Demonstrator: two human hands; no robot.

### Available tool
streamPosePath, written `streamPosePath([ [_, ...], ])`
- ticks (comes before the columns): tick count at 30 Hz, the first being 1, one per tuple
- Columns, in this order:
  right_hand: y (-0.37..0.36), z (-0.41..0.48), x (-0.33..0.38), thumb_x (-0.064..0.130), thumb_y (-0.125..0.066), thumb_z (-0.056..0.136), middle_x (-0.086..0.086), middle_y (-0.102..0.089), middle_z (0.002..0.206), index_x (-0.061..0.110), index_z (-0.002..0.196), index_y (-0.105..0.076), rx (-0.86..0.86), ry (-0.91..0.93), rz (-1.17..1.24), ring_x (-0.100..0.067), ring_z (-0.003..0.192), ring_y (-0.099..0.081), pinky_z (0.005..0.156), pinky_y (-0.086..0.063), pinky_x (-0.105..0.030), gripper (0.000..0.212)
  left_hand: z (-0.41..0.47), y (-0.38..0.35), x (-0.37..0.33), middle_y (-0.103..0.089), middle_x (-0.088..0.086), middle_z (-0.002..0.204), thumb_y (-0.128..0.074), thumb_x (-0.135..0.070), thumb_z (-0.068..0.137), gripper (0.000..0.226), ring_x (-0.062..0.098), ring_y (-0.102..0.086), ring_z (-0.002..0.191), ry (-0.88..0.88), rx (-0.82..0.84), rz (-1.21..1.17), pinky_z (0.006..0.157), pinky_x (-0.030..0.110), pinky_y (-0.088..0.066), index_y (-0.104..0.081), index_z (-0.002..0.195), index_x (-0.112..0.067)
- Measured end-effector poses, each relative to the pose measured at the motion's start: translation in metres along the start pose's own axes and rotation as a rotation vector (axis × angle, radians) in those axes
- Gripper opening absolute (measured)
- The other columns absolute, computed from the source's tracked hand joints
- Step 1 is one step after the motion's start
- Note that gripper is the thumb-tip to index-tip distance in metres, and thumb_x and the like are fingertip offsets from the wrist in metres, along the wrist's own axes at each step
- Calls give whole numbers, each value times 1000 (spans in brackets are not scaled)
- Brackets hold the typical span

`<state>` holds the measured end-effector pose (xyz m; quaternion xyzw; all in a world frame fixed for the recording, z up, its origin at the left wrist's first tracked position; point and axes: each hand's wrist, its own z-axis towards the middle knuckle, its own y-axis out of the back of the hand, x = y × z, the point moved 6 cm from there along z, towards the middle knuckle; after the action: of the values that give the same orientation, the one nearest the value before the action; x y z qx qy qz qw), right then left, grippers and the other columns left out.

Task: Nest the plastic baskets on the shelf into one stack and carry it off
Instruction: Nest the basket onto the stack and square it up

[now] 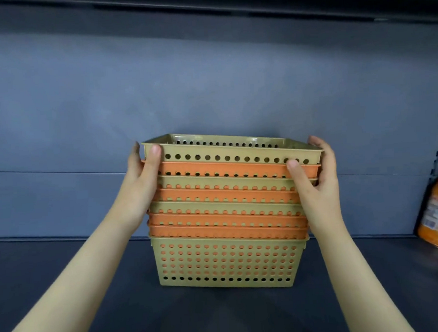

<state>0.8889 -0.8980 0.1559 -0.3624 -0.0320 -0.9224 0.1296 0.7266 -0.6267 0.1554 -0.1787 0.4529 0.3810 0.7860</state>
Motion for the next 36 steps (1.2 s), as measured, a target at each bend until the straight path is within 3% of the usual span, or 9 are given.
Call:
streamPosePath([
  [3,0,-2,-3,44,-64,89,12,-65,118,38,140,-40,13,2,-21,-5,106,-66,83,-56,-26,57,-1,-4,-2,-46,-30,138,-35,-62,97,62,-8,-49,122,-75,-17,-48,100,21,-38,-24,155,-42],
  [6,1,-2,-4,44,-64,89,12,-66,114,40,136,-41,30,11,-43,-5,104,-67,80,-57,-22,53,-3,-6,1,-59,-19,126,-32,-57,101,44,-7,-55,115,-115,-29,-32,91,21,-43,-38,144,-46],
  [11,-1,-3,-5,47,-62,86,14,-65,116,41,140,-37,71,-34,26,-4,105,-67,82,-57,-24,60,-3,-7,0,-60,-16,127,-23,-71,95,51,-7,-58,113,-85,2,-57,91,25,-46,-37,139,-49],
  [16,-5,-33,-40,59,-72,73,15,-69,121,42,145,-34,193,-289,182,-6,107,-69,82,-59,-30,83,-35,-19,39,-78,-8,105,-9,-73,92,74,8,-74,96,238,100,-263,80,34,-54,-70,112,-36],
  [19,-8,-51,-54,69,-80,55,19,-73,112,45,135,-42,226,-422,225,-3,101,-70,73,-58,-22,92,-56,-22,63,-77,-12,109,-16,-79,81,73,2,-72,96,291,123,-302,91,38,-48,-71,111,-41],
  [24,-5,-58,-49,52,-67,74,20,-72,114,44,138,-41,247,-473,231,2,100,-69,82,-50,-27,70,-69,-17,64,-67,-16,129,-42,-92,67,85,5,-64,117,276,259,-216,102,45,-45,-50,137,-46],
  [28,1,-73,-37,59,-72,67,21,-72,113,40,140,-42,231,-483,215,2,100,-69,81,-49,-27,81,-87,-9,58,-70,-18,123,-77,-80,46,100,3,-67,111,248,270,-249,92,35,-50,-43,134,-46],
  [33,9,-105,-13,72,-82,46,19,-71,116,41,135,-46,242,-495,225,0,104,-68,83,-48,-29,101,-125,4,45,-74,-14,115,-75,-60,58,80,4,-71,103,241,198,-343,85,32,-51,-48,131,-40],
  [36,14,-112,-5,72,-83,43,18,-72,115,41,131,-50,225,-495,249,-2,103,-69,83,-49,-31,99,-136,6,34,-74,-14,115,-82,-70,48,98,4,-71,103,234,203,-346,81,29,-51,-47,134,-39],
])
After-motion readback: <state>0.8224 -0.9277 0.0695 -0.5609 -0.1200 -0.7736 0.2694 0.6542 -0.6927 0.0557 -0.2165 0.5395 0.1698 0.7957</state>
